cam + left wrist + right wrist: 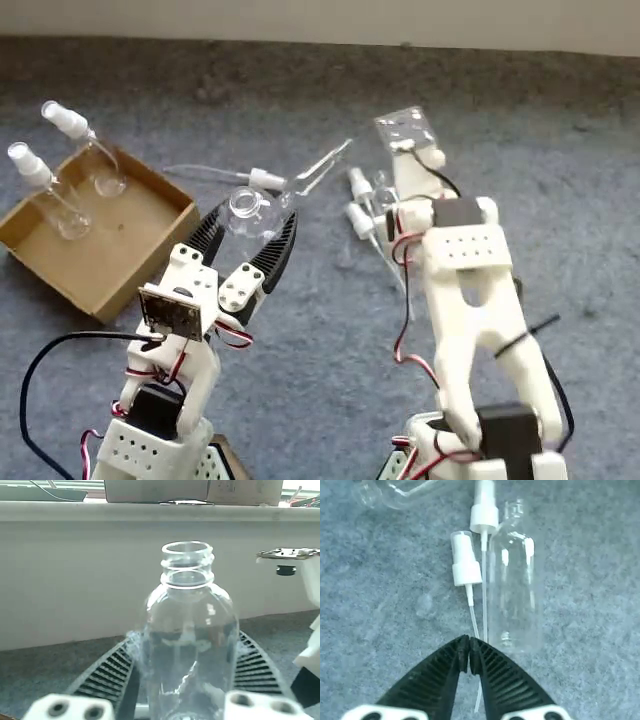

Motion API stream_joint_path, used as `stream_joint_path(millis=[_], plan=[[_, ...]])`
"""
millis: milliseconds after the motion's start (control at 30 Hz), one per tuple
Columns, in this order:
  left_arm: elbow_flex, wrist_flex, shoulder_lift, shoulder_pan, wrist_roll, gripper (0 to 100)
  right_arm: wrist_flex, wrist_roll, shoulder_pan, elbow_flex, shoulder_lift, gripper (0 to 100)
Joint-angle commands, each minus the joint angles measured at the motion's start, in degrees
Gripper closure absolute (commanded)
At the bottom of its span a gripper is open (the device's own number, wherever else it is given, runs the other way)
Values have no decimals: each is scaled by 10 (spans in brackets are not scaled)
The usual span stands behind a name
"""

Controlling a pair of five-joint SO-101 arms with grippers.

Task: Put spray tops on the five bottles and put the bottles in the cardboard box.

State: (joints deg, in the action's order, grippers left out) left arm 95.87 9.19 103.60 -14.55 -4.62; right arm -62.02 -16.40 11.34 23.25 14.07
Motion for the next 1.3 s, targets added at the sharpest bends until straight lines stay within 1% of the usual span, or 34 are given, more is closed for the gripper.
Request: stream_joint_path(millis=[0, 133, 200, 300, 567, 733, 867, 1067, 1267], plan=[[14, 39, 3, -2, 4, 881, -22, -13, 30, -99, -63, 947], [14, 50, 3, 28, 2, 881, -79, -14, 48, -222, -158, 863], [14, 50, 3, 48, 2, 881, -106, -22, 51, -297, -211, 861], [14, 51, 3, 63, 2, 881, -176, -53, 59, -422, -305, 861], [14, 54, 3, 65, 2, 881, -345, -50, 61, -769, -543, 861], [14, 54, 3, 65, 2, 881, -390, -51, 60, -918, -675, 861], [14, 55, 3, 65, 2, 881, -393, -51, 59, -983, -722, 861], [14, 55, 3, 65, 2, 881, -393, -50, 58, -986, -734, 861], [14, 55, 1, 65, 2, 881, -394, -49, 58, -985, -708, 861]])
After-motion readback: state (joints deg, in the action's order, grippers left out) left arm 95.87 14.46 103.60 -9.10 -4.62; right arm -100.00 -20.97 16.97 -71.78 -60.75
